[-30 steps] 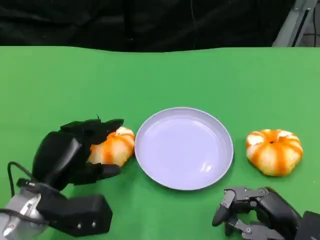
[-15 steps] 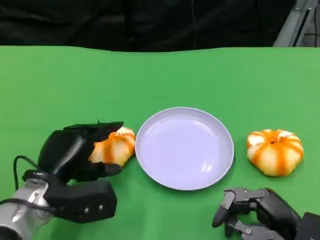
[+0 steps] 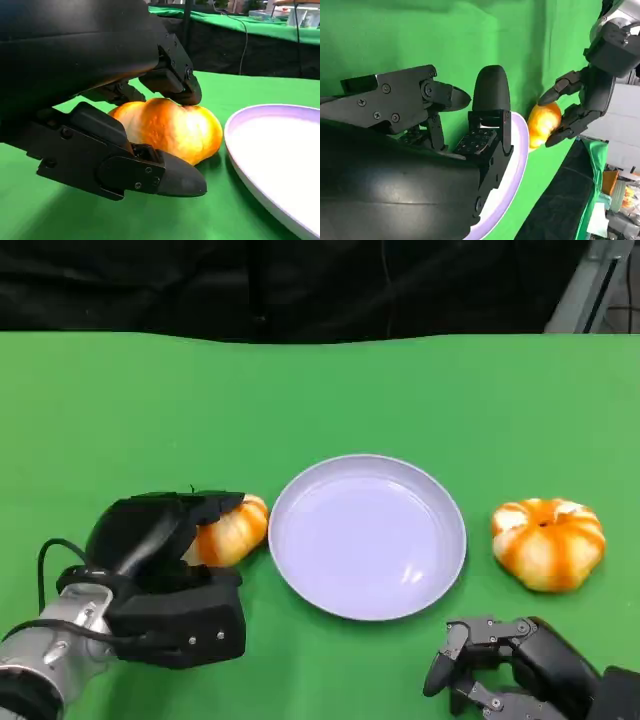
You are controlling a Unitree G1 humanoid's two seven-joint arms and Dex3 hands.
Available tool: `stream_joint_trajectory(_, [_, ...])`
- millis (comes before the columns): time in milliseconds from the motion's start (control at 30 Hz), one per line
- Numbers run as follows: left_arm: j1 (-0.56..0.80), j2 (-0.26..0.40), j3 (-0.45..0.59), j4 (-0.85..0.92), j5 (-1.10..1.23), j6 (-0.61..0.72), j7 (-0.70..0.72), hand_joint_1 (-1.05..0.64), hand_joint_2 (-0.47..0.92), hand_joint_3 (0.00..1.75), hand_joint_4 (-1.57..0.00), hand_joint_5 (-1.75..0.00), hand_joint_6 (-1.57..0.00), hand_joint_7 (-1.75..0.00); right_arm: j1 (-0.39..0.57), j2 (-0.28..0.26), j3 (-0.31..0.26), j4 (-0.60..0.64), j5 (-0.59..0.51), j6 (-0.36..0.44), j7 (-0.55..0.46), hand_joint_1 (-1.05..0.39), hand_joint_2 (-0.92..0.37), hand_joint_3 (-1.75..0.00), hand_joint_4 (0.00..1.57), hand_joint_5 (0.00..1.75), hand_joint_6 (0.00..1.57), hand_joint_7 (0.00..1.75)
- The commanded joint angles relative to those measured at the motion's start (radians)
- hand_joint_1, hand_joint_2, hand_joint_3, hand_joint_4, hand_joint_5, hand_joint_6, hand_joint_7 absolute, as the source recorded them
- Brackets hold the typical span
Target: Grasp the bread from the table and place it into the plate.
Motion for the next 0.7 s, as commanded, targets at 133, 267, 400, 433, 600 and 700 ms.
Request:
stream_joint_trajectory(133, [-0.034,-0.005,-0.016,0.037,-0.016,0.046,-0.062,-0.91,0.92,0.33,-0.6,-0.02,-0.56,-0.01,-0.001,-0.014,0.001,-0.004,-0.002,-0.009,-0.007,0.01,-0.92,-0.48,0.72,1.51,0.81,1.05])
stream_joint_trajectory(267, [-0.038,-0.01,-0.021,0.043,-0.021,0.053,-0.066,-0.91,0.92,0.33,-0.61,-0.02,-0.56,-0.01,0.0,-0.013,0.001,-0.005,0.002,-0.008,-0.005,0.01,-0.92,-0.48,0.72,1.51,0.81,1.06])
stream_joint_trajectory(400, [-0.04,-0.013,-0.03,0.047,-0.027,0.059,-0.065,-0.68,0.91,0.17,-0.64,-0.01,-0.58,-0.01,0.001,-0.013,0.001,-0.004,0.006,-0.009,-0.002,0.01,-0.92,-0.48,0.72,1.51,0.81,1.06])
stream_joint_trajectory(433, [-0.04,-0.013,-0.033,0.047,-0.028,0.059,-0.064,-0.6,0.91,0.1,-0.65,-0.01,-0.58,0.0,0.0,-0.013,0.001,-0.003,0.005,-0.01,-0.003,0.01,-0.92,-0.48,0.72,1.51,0.81,1.06])
stream_joint_trajectory(600, [-0.037,-0.009,-0.036,0.045,-0.044,0.052,-0.075,-0.54,0.92,0.04,-0.66,-0.01,-0.58,0.0,0.0,-0.013,0.0,-0.005,0.006,-0.006,-0.002,0.01,-0.92,-0.48,0.72,1.51,0.81,1.07])
stream_joint_trajectory(700, [-0.029,-0.002,-0.034,0.037,-0.058,0.04,-0.098,-0.16,0.88,0.02,-0.66,0.0,-0.58,0.0,0.0,-0.012,0.0,-0.008,0.01,0.0,0.0,0.01,-0.92,-0.48,0.72,1.51,0.81,1.07])
